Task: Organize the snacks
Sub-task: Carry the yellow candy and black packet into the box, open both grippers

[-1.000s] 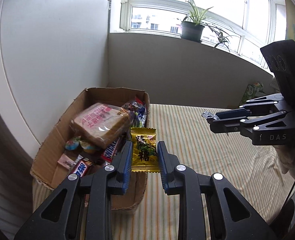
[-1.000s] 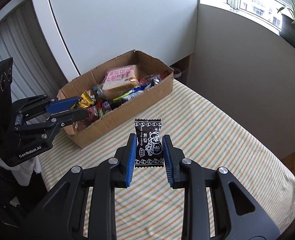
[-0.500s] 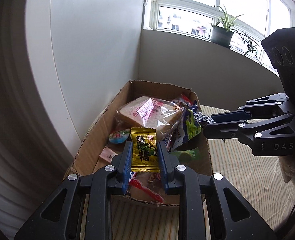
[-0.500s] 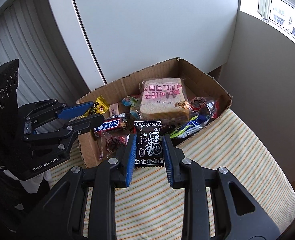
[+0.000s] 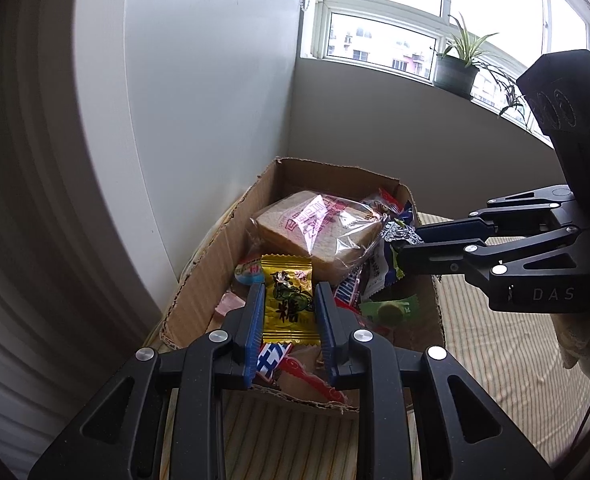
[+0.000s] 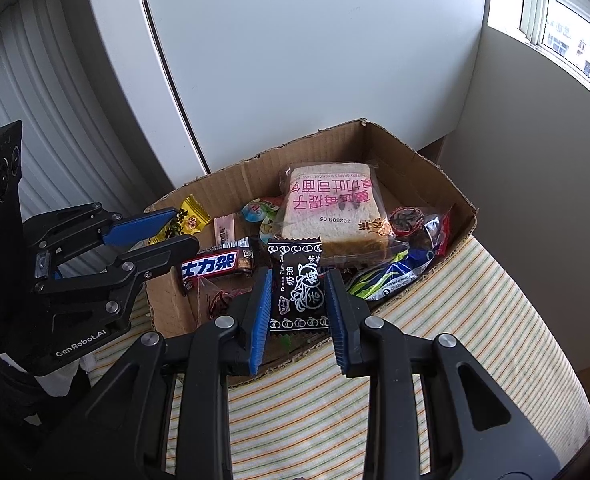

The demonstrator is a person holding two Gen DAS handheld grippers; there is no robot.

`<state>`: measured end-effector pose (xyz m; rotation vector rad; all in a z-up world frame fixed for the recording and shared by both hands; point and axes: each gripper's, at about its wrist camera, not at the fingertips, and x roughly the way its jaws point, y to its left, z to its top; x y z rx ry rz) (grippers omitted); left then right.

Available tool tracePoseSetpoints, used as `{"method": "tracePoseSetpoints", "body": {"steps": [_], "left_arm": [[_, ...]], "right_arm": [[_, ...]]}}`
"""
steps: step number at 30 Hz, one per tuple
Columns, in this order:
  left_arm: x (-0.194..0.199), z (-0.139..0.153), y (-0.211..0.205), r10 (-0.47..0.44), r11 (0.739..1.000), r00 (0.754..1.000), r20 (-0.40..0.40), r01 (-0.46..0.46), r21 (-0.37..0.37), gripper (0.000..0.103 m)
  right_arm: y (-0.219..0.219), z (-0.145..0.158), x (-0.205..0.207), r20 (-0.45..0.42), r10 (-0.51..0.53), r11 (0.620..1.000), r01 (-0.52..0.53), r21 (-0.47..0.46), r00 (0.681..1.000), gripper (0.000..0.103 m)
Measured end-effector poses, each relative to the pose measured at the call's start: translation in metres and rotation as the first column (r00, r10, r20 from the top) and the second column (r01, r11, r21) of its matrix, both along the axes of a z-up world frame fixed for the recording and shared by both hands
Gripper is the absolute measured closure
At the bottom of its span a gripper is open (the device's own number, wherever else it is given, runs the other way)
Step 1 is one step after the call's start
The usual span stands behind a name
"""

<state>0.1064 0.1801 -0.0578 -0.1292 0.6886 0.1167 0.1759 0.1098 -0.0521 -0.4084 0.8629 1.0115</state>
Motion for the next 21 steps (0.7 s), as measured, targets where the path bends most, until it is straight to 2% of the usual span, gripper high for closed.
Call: {"method": "tracePoseSetpoints", "body": {"steps": [1,2,3,12,16,18,19,21], "left_arm": [[0.0,0.0,0.0,0.0,1.0,1.0,0.0,0.0,0.002,0.077],[0.0,0.0,0.0,0.0,1.0,1.0,-0.001,0.0,0.003,0.07],[0.0,0.0,0.0,0.002,1.0,1.0,0.001,-0.002,0.004,0.062],[-0.004,0.005,0.0,0.006,1.0,1.0,0.023,-0.007,0.008,0.061],[-0.007,0.007,-0.002,0.012,1.0,0.999,0.034,-0.012,0.015,0.061],[-0.009,0.008,-0.003,0.019,1.0,0.999,0.039,-0.019,0.018,0.06],[-0.01,0.008,-0.004,0.02,1.0,0.999,0.04,-0.021,0.018,0.059],[-0.013,0.009,-0.007,0.025,0.999,0.999,0.046,-0.026,0.022,0.048]], "right_arm": [[-0.001,0.001,0.0,0.002,-0.001,1.0,0.001,0.001,1.0,0.066],[-0.001,0.001,-0.001,0.01,-0.002,1.0,0.002,0.005,1.0,0.054],[-0.002,0.002,-0.001,0.017,-0.005,1.0,0.004,0.009,1.0,0.049],[-0.016,0.006,0.0,0.022,-0.051,0.998,0.051,0.034,0.998,0.047],[-0.032,0.01,-0.006,0.041,-0.097,0.993,0.094,0.075,0.994,0.037],[-0.041,0.011,-0.011,0.058,-0.128,0.988,0.122,0.099,0.99,0.027],[-0.046,0.012,-0.014,0.066,-0.141,0.985,0.134,0.106,0.988,0.027],[-0.054,0.014,-0.022,0.076,-0.164,0.98,0.154,0.125,0.984,0.027]]}}
